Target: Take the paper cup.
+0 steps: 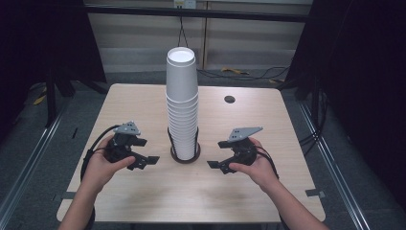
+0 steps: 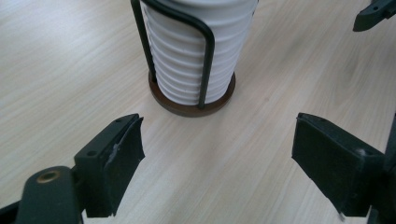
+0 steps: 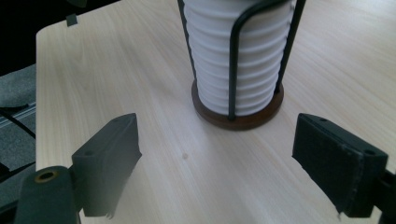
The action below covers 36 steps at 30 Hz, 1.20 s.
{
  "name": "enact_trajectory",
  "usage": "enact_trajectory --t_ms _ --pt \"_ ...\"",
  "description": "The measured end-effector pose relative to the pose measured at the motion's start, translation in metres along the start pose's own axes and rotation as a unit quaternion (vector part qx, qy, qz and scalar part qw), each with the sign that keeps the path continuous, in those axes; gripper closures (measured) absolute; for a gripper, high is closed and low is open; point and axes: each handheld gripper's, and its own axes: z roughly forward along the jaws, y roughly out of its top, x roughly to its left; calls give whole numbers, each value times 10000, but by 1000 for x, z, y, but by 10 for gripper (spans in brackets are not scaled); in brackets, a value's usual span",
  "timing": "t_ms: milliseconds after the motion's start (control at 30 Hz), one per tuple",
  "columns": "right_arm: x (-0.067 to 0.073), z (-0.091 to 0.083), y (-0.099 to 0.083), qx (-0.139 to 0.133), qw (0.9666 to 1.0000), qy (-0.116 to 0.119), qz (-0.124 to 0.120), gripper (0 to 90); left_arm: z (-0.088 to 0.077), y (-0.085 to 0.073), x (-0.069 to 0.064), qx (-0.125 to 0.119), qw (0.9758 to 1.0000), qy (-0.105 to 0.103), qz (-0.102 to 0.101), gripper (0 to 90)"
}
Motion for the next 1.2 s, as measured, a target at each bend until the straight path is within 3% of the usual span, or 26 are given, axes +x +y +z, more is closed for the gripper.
enact_trajectory --t_ms 167,467,633,967,1200 --pt "1 -3 16 -136 9999 -2 -76 145 -10 12 -1 -22 10000 16 34 164" --pt "-3 -9 40 -373 9993 -10 57 144 -19 44 -1 -77 9998 -19 174 164" --pt "-3 -12 52 -450 9990 -67 32 145 -21 54 -2 -137 9997 -14 205 165" --pt "-4 -20 75 -624 9980 73 36 144 -26 74 1 -142 9997 -9 197 164" --pt "-5 -24 91 -729 9973 -24 -48 144 -33 92 2 -191 9995 -8 256 163"
